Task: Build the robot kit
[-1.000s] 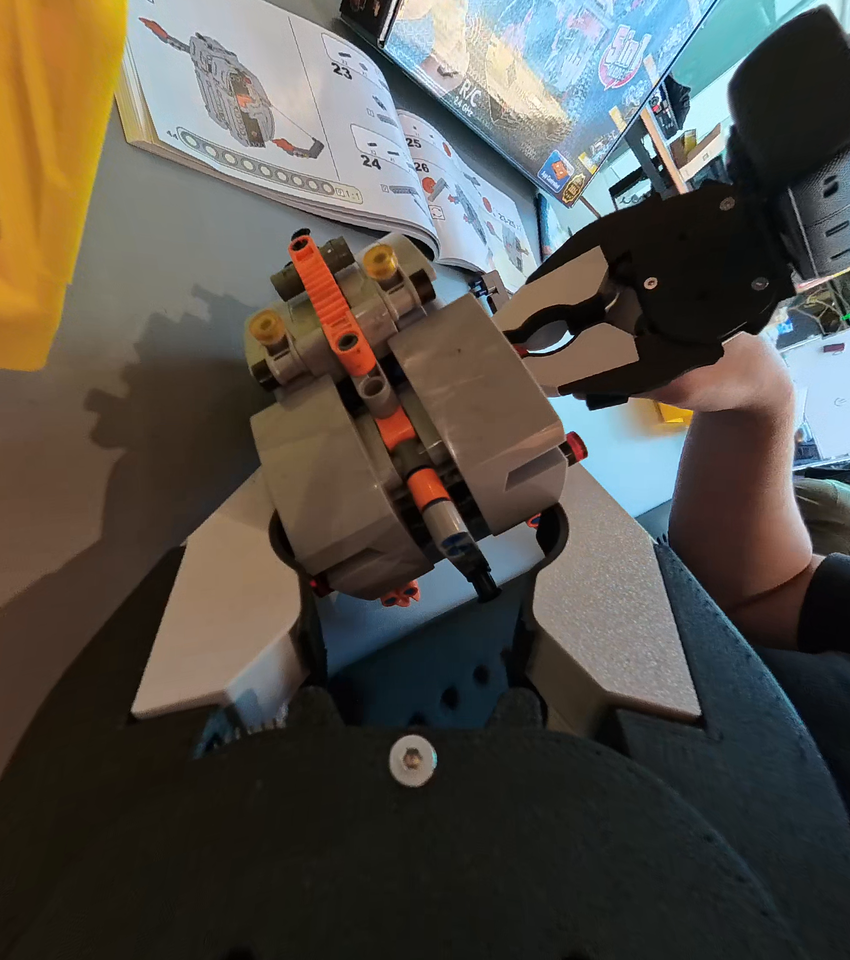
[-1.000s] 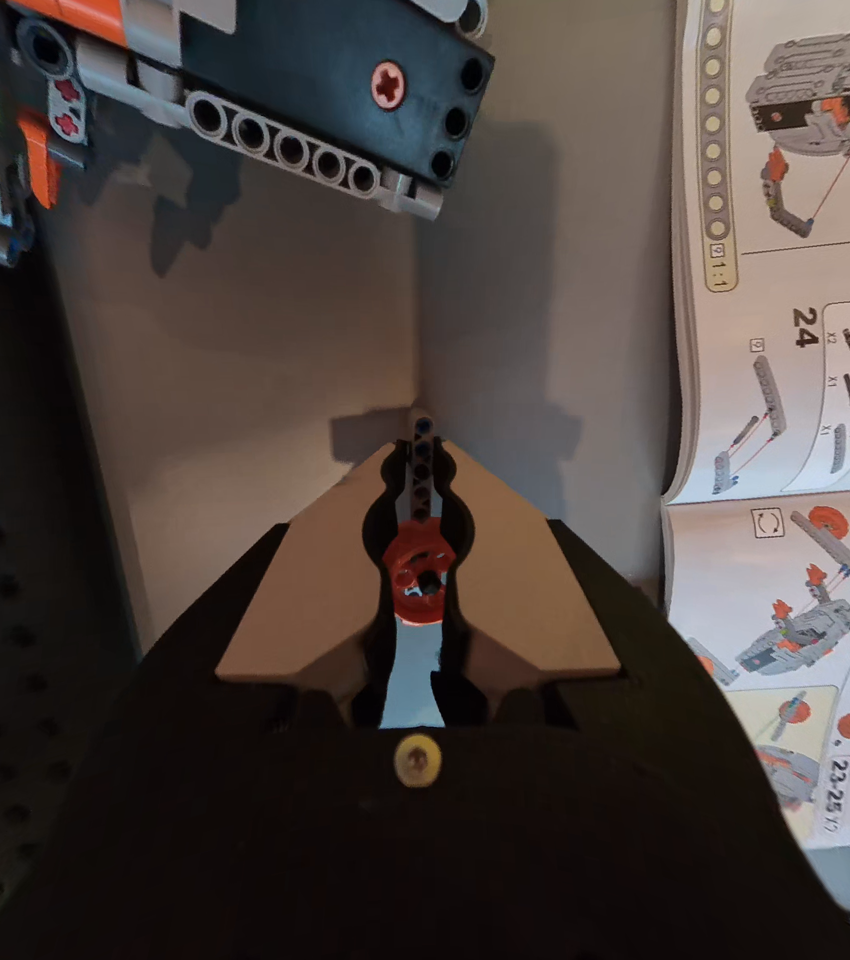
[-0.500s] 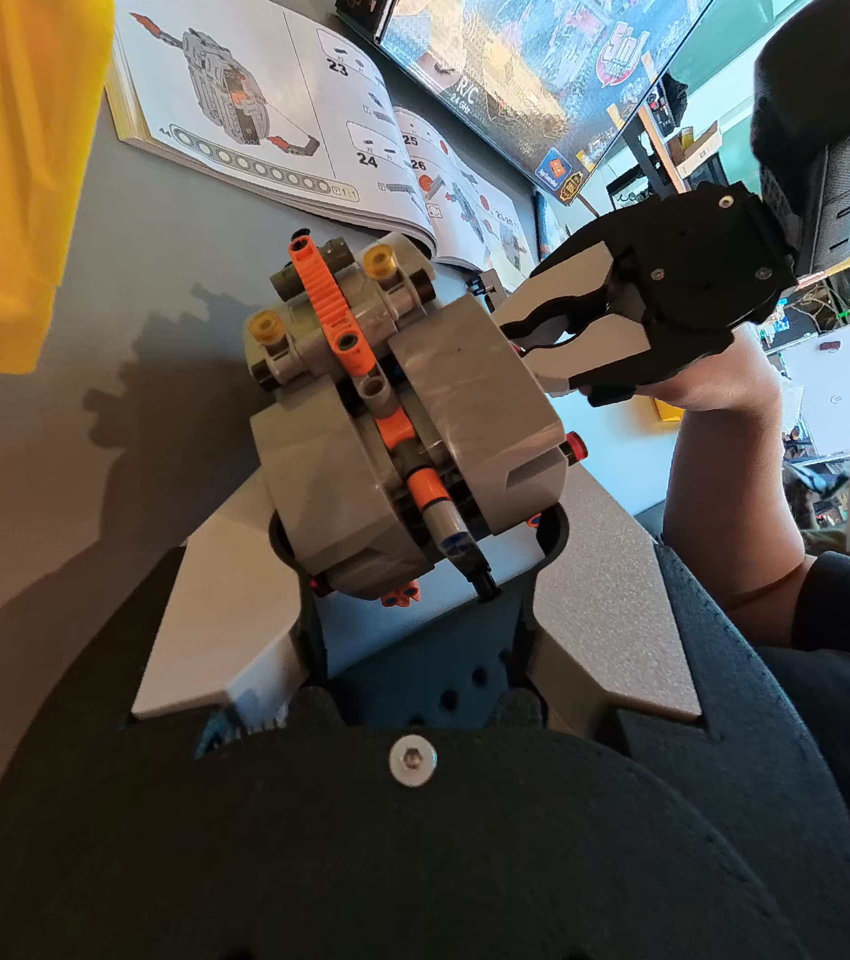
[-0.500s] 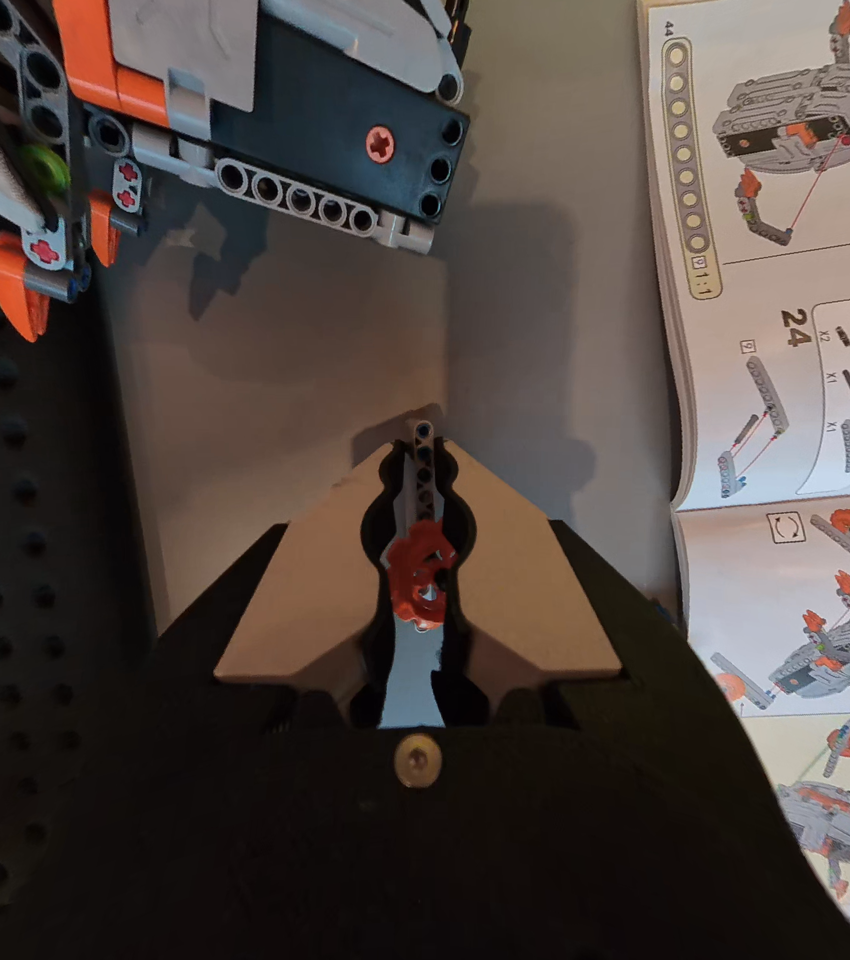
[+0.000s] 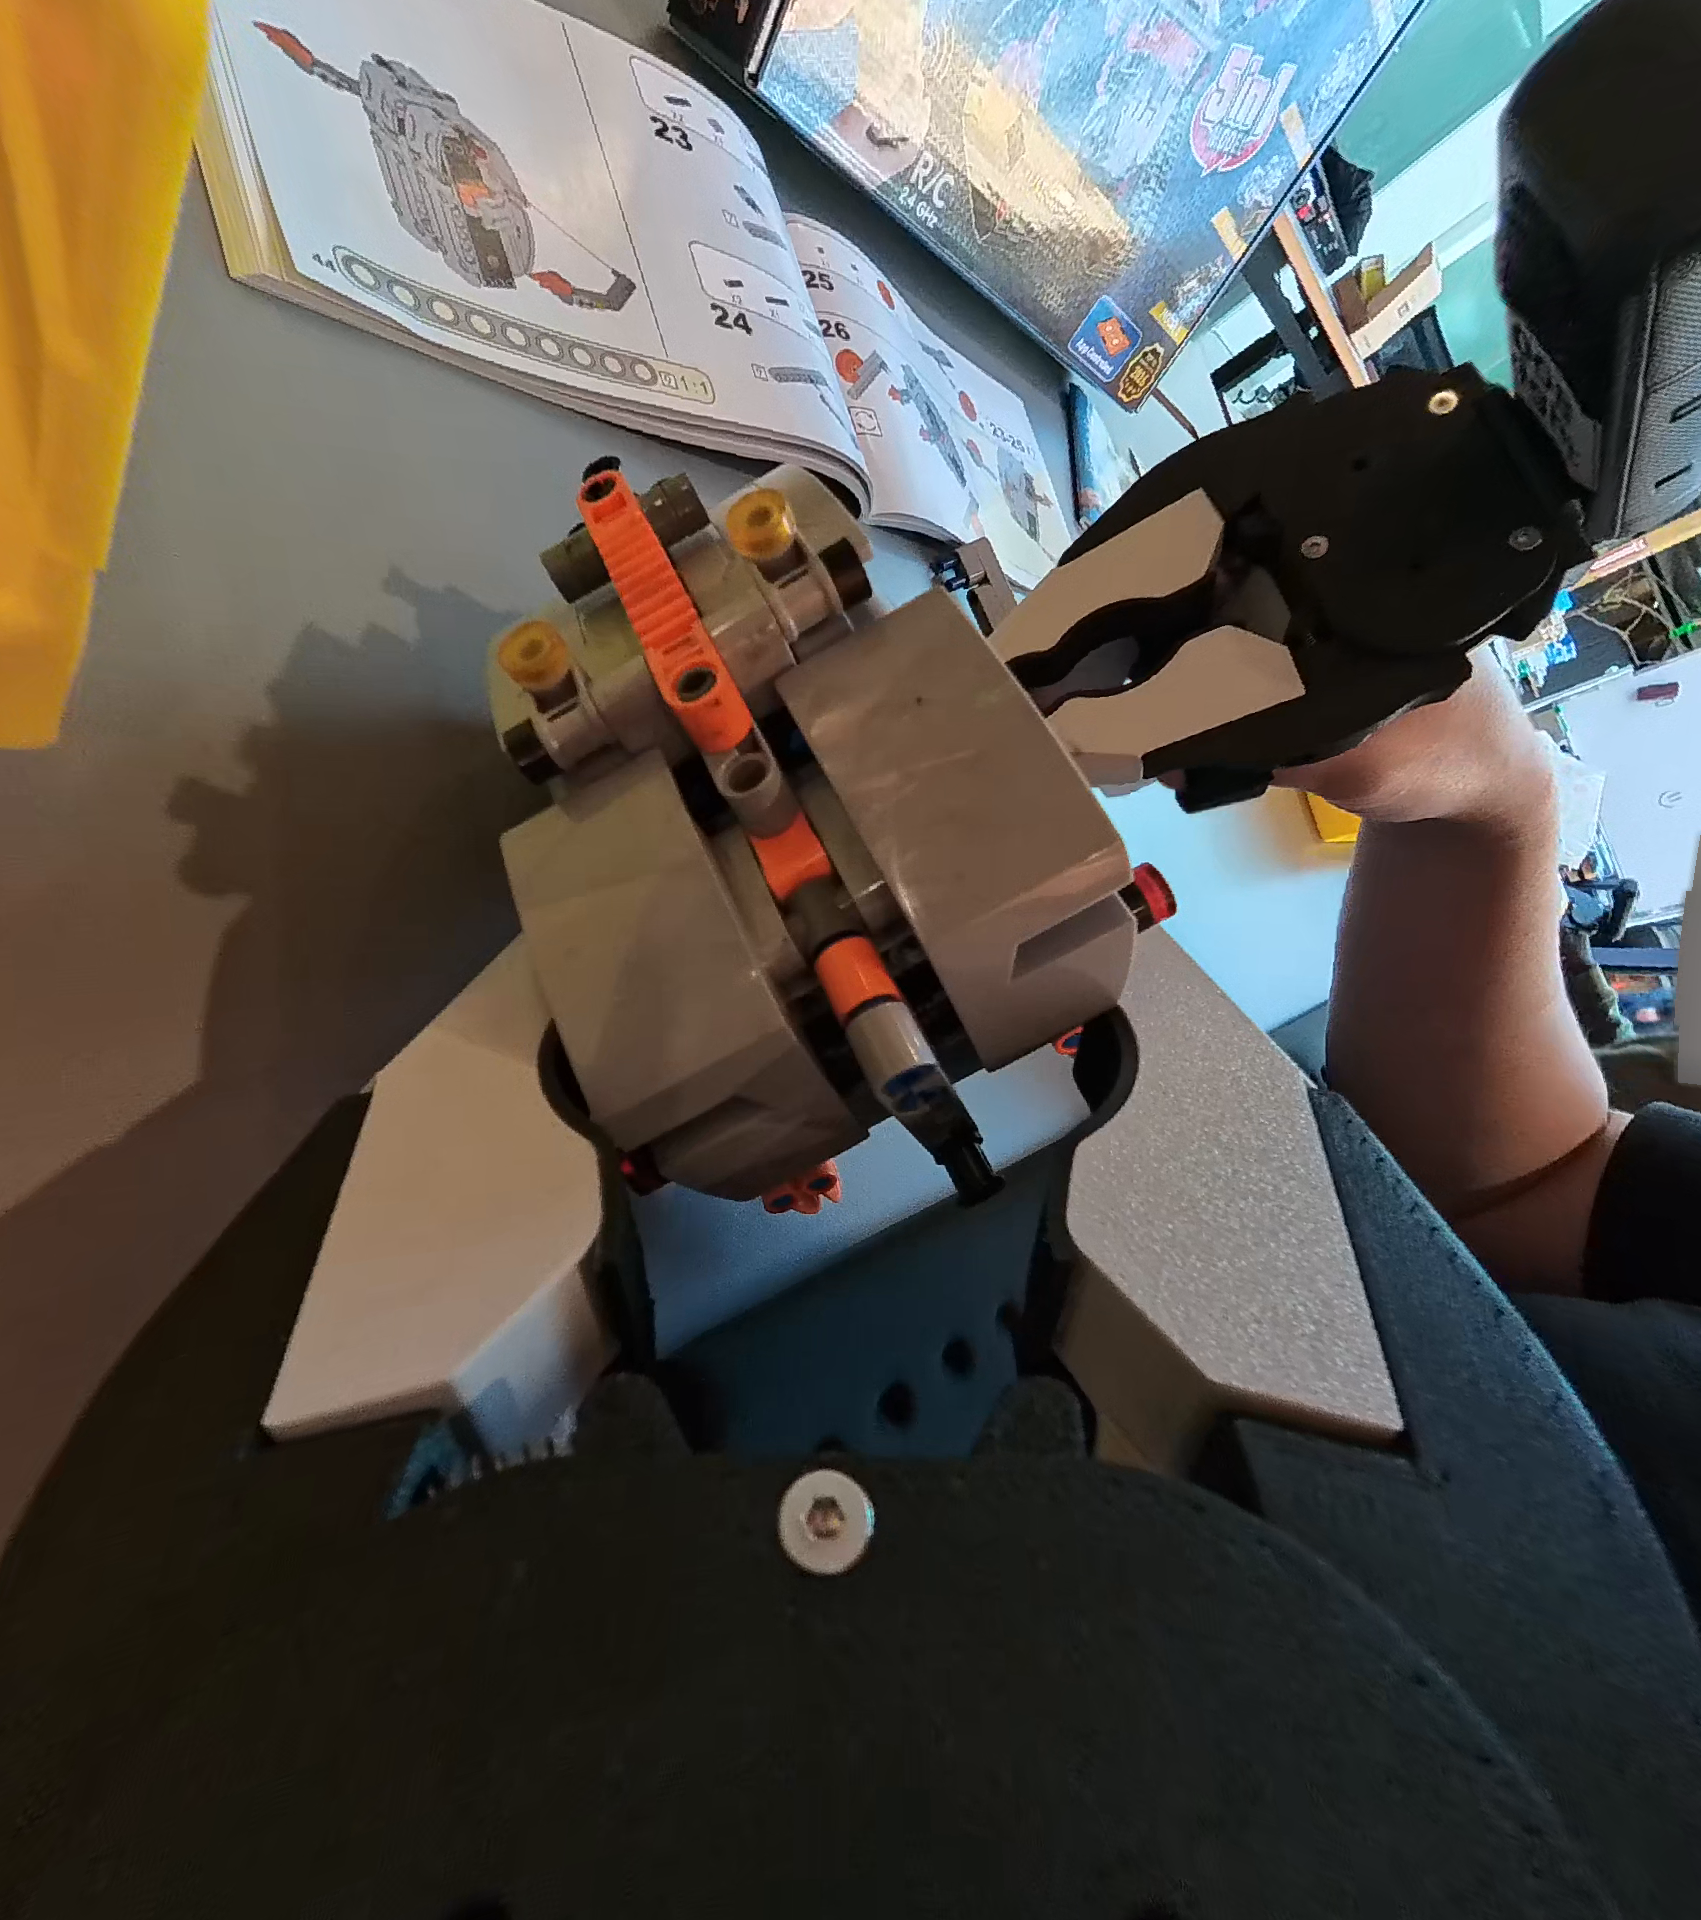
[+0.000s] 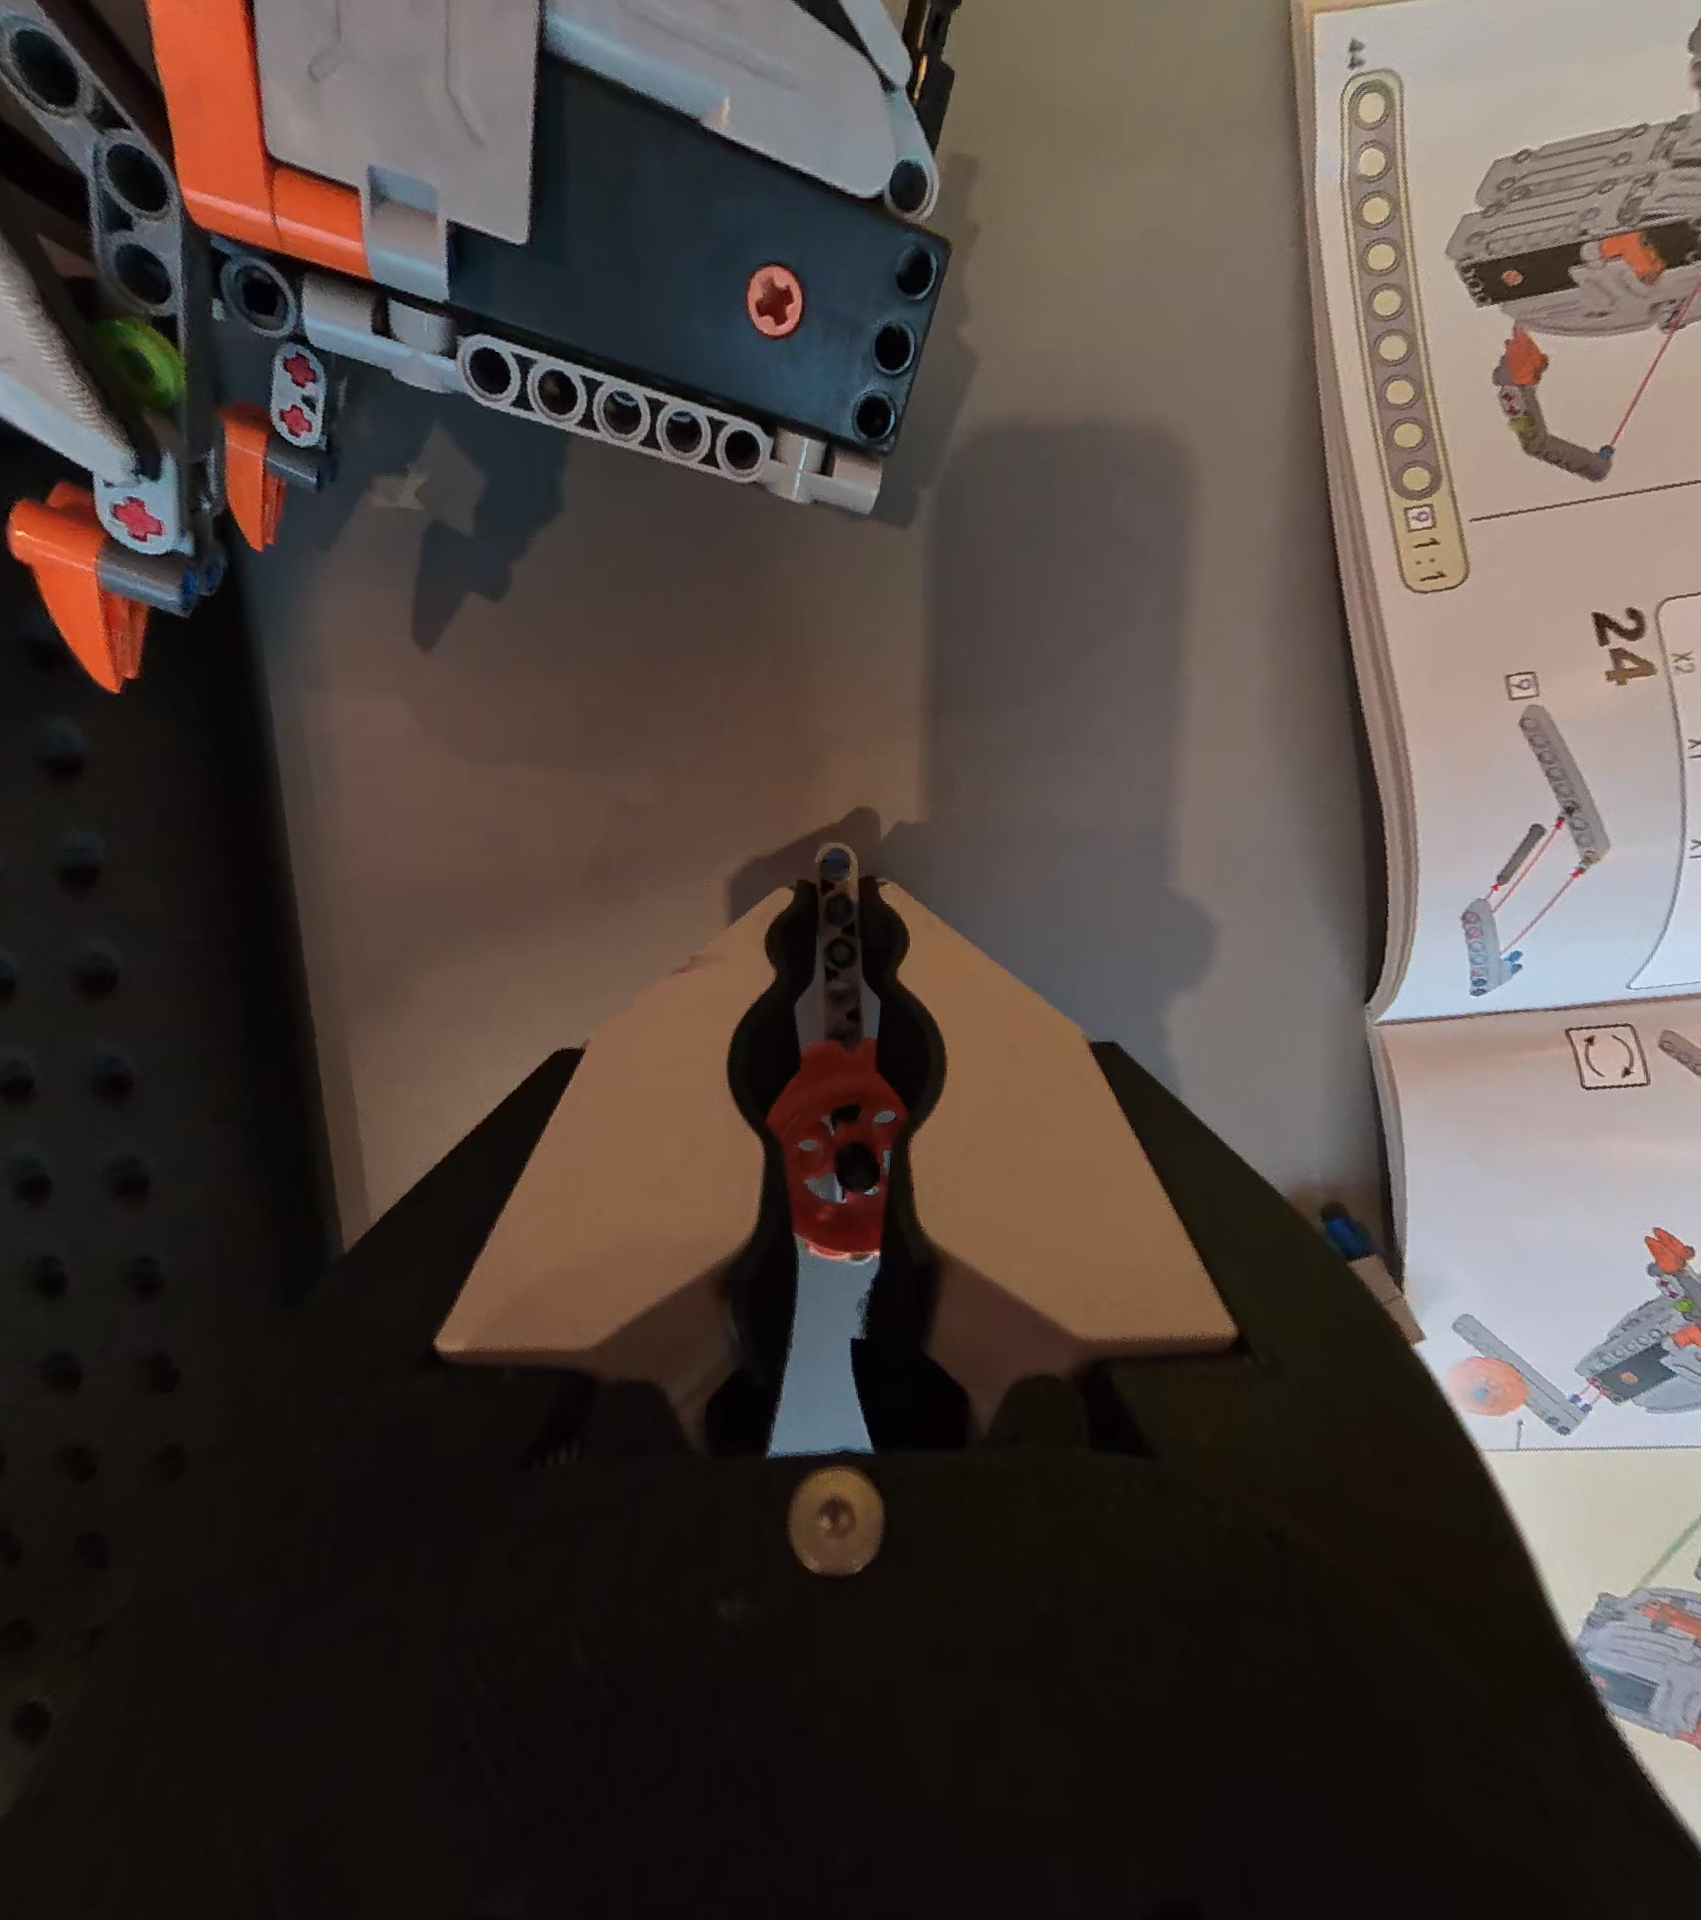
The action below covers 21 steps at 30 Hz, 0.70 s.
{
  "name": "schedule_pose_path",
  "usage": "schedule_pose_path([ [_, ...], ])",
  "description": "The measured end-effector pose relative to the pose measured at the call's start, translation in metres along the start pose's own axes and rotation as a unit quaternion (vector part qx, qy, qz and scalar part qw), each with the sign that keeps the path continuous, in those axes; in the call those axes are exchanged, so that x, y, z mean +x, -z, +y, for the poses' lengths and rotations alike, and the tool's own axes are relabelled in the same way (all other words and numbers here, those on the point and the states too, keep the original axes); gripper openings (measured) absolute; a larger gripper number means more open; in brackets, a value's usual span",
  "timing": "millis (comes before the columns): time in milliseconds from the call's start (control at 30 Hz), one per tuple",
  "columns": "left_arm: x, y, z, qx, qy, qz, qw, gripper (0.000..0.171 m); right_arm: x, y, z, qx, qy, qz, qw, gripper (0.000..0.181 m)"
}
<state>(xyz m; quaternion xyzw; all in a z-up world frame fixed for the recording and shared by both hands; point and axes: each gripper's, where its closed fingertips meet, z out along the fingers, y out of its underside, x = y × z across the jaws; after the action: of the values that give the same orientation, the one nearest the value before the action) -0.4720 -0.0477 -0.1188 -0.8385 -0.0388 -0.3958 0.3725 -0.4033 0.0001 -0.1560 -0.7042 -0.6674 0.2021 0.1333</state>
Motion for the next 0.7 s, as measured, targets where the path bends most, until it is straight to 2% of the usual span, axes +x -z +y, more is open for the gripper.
schedule_pose_path([
  [133, 0.000, 0.000, 0.000, 0.001, 0.000, 0.002, 1.000, 0.092, -0.005, 0.018, -0.023, 0.080, -0.009, -0.016, 0.997, 0.006],
  [333, 0.000, 0.000, 0.000, 0.002, 0.001, 0.005, 1.000, 0.091, -0.007, 0.040, -0.063, 0.212, -0.050, -0.032, 0.975, 0.006],
  [433, 0.000, 0.000, 0.001, 0.002, -0.001, 0.004, 1.000, 0.091, -0.004, 0.038, -0.074, 0.225, -0.053, -0.019, 0.973, 0.006],
  [533, 0.001, -0.001, 0.001, 0.003, -0.001, 0.006, 1.000, 0.091, 0.005, 0.028, -0.074, 0.210, -0.042, 0.020, 0.977, 0.006],
  [700, 0.001, -0.001, 0.001, 0.003, 0.002, 0.009, 1.000, 0.091, 0.003, 0.017, -0.075, 0.209, -0.049, -0.003, 0.977, 0.007],
])
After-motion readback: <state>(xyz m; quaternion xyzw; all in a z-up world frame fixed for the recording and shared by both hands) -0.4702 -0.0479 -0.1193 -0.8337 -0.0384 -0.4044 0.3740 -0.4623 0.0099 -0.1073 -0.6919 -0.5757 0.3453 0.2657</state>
